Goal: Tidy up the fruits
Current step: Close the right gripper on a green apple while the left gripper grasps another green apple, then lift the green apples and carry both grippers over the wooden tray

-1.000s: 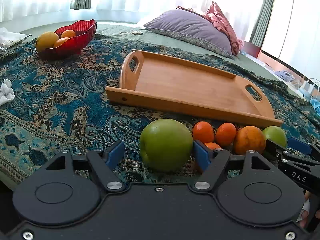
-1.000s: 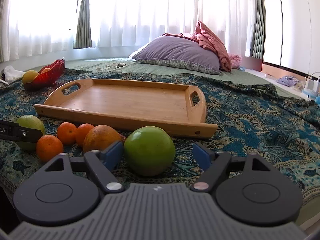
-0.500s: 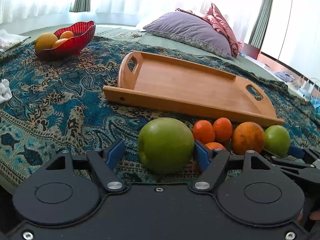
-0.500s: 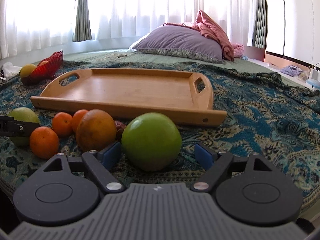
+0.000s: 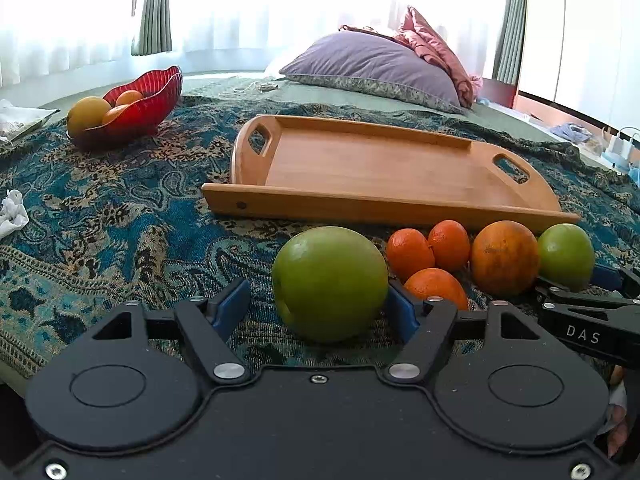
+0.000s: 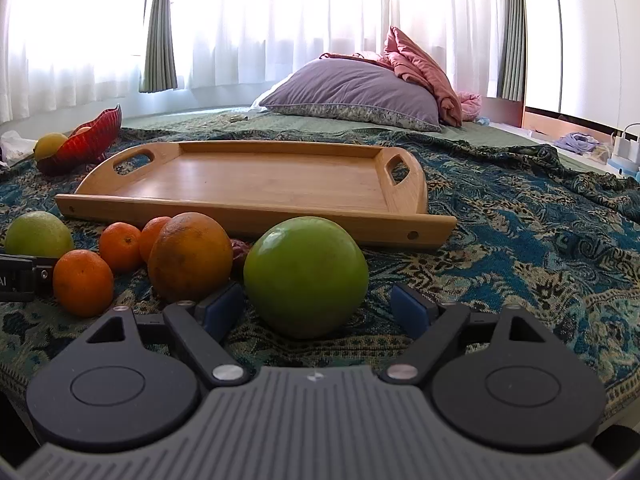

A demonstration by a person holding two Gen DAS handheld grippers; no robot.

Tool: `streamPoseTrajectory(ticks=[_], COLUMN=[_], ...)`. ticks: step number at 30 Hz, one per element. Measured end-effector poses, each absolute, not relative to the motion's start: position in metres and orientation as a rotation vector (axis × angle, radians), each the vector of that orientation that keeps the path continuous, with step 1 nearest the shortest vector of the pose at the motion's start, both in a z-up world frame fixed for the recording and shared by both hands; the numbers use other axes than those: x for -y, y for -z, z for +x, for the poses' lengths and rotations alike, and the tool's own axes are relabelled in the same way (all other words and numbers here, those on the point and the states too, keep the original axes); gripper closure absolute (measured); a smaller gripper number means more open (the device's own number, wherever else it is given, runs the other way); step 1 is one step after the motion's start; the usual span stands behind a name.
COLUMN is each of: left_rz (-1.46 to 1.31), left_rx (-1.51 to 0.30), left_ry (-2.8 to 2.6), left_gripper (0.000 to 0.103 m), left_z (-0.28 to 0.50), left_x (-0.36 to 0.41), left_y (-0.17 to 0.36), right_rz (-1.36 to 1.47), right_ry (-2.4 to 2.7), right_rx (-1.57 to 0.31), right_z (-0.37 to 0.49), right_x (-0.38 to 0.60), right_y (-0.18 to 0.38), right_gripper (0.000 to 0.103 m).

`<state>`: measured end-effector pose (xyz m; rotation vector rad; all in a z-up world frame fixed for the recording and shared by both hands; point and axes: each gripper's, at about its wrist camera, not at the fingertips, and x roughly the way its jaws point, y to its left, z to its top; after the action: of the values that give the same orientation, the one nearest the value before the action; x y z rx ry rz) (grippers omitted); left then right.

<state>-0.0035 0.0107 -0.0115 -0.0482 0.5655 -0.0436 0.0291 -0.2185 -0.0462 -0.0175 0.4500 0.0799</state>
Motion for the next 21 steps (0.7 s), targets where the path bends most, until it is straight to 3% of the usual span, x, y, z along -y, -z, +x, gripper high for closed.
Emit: streamPoseTrajectory(ticks=[2, 9, 21], left_rz=[-0.040, -0.016, -0.028], left_rx=[-0.555, -0.552, -0.549], left_ry=[0.065, 0.065, 0.062], left_gripper=[0.049, 0.049, 0.049], left_z=[-0.006, -0.007, -0.003], left_x=[-0.009, -0.003, -0.008], left_y=[0.011, 0.011, 0.008], right_rz=[-0.015, -0.035, 0.009], right_ry=[-0.081, -0.115, -0.096], right_rx=[-0.446, -0.420, -0.396], right_z=[0.028, 0.020, 0.018], right_x=[0.218, 0.213, 0.216], right_y=[0.047, 0.044, 0.041], right_gripper=[0.015, 0.032, 0.042])
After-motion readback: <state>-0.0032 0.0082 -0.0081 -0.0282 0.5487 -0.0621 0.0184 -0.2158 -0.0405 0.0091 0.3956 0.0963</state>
